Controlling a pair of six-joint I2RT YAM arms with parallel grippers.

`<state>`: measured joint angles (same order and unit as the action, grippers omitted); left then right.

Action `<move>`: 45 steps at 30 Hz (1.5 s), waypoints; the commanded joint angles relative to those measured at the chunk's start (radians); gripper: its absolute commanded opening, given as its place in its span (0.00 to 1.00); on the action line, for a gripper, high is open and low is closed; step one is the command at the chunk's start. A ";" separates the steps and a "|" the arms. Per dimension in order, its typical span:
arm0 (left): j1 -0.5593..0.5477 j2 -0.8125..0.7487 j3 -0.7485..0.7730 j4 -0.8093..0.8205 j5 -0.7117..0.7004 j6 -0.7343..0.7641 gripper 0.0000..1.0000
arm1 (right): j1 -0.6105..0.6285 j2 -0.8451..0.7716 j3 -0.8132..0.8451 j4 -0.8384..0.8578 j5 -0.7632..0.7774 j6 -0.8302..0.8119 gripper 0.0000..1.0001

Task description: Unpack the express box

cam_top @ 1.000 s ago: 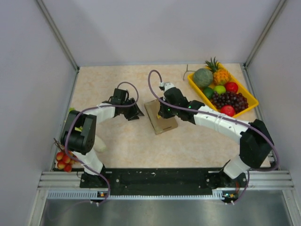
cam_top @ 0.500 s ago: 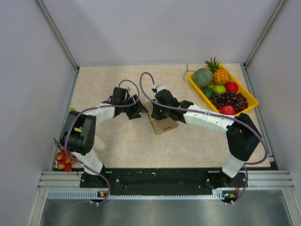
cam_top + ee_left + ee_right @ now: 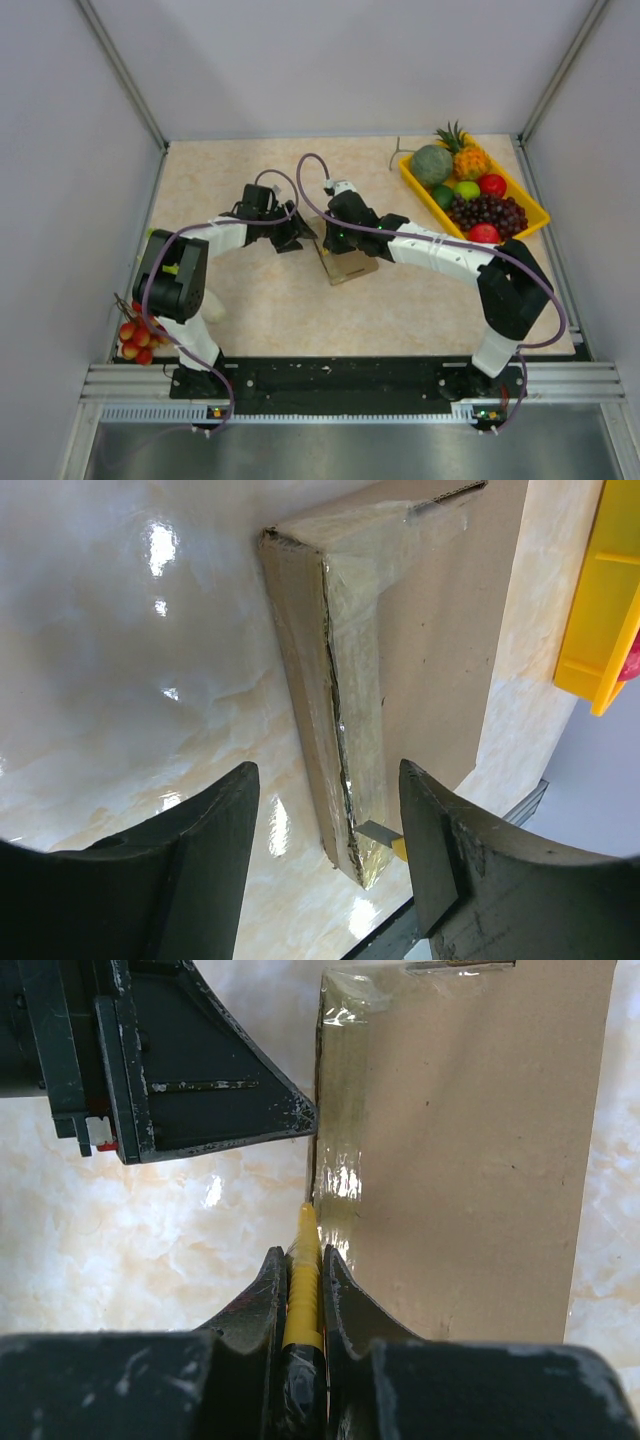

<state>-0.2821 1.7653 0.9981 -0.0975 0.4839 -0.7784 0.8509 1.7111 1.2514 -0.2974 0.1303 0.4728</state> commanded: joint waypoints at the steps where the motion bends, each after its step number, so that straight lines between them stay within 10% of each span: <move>1: 0.000 0.010 0.036 0.015 0.019 0.019 0.62 | 0.014 -0.016 0.026 0.049 0.008 0.003 0.00; 29: -0.008 0.097 0.079 0.029 0.044 0.027 0.70 | 0.126 0.055 0.068 -0.078 0.204 -0.082 0.00; 45: -0.022 0.241 0.240 -0.269 -0.122 0.137 0.43 | 0.191 0.032 0.059 -0.118 0.353 -0.189 0.00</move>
<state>-0.3046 1.9667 1.2324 -0.2844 0.4911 -0.7055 1.0260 1.7596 1.2926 -0.3790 0.4271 0.3237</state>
